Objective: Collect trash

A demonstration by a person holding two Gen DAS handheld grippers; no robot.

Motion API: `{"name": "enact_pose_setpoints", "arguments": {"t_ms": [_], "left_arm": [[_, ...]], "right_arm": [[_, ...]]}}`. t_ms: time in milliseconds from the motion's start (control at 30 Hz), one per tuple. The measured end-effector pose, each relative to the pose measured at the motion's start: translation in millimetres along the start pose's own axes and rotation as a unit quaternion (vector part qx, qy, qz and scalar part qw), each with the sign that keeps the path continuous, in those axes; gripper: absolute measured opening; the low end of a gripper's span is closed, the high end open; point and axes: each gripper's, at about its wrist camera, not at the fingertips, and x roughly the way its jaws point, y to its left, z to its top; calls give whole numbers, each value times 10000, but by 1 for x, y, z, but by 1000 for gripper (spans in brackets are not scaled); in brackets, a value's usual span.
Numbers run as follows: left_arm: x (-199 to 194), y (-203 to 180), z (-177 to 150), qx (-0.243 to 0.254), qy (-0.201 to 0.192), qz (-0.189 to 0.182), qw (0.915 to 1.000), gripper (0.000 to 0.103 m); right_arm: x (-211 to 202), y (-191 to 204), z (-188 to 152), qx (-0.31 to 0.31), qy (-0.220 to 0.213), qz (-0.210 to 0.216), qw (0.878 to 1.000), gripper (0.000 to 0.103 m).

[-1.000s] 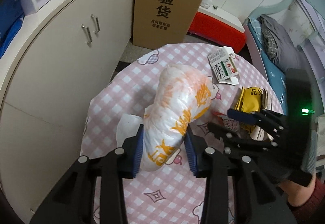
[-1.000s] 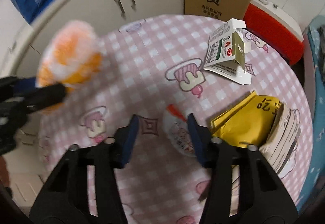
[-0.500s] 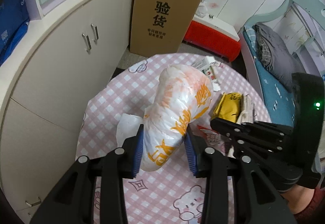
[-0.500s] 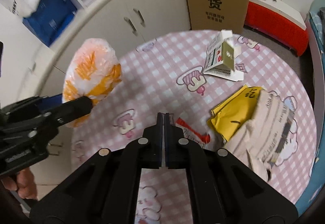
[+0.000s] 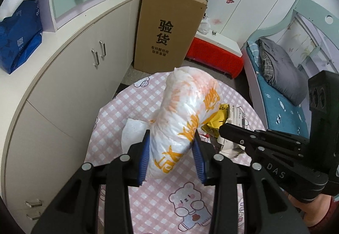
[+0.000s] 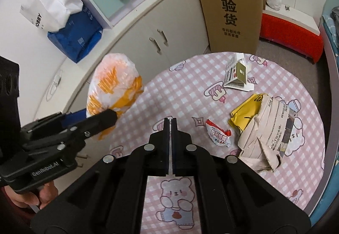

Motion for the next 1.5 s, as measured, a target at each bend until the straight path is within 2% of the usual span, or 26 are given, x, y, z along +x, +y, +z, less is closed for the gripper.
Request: {"name": "enact_pose_setpoints", "arguments": {"t_ms": [167, 500, 733, 800, 933, 967, 1000, 1033, 1233, 1400, 1500], "left_arm": [[-13, -6, 3, 60, -113, -41, 9999, 36], [-24, -11, 14, 27, -163, -141, 9998, 36], [-22, -32, 20, 199, -179, -132, 9996, 36], [-17, -31, 19, 155, -139, -99, 9997, 36], [-2, -19, 10, 4, 59, 98, 9999, 36], [3, -15, 7, -25, 114, 189, 9998, 36], [7, -11, 4, -47, 157, 246, 9996, 36], [12, -8, 2, -64, 201, 289, 9994, 36], [44, 21, -15, -237, 506, 534, 9970, 36], [68, 27, -23, -251, 670, 570, 9958, 36], [80, 26, -24, -211, 733, 514, 9958, 36]], "right_arm": [[-21, 1, -1, 85, -225, 23, 9997, 1], [-64, -23, 2, 500, -630, 40, 9968, 1], [-75, -46, -3, 785, -681, 42, 9946, 2], [-66, -47, -4, 646, -514, -154, 9965, 3], [-27, -47, -15, 489, -42, -250, 9985, 7], [-16, -46, -19, 459, 59, -260, 9986, 20], [2, -44, -22, 388, 196, -316, 9986, 43], [10, -42, -25, 339, 244, -362, 9985, 52], [78, -35, -34, -130, 705, -758, 9945, 53], [114, -46, -26, -319, 901, -1209, 9880, 53], [125, -53, -24, -346, 990, -1334, 9855, 51]]}}
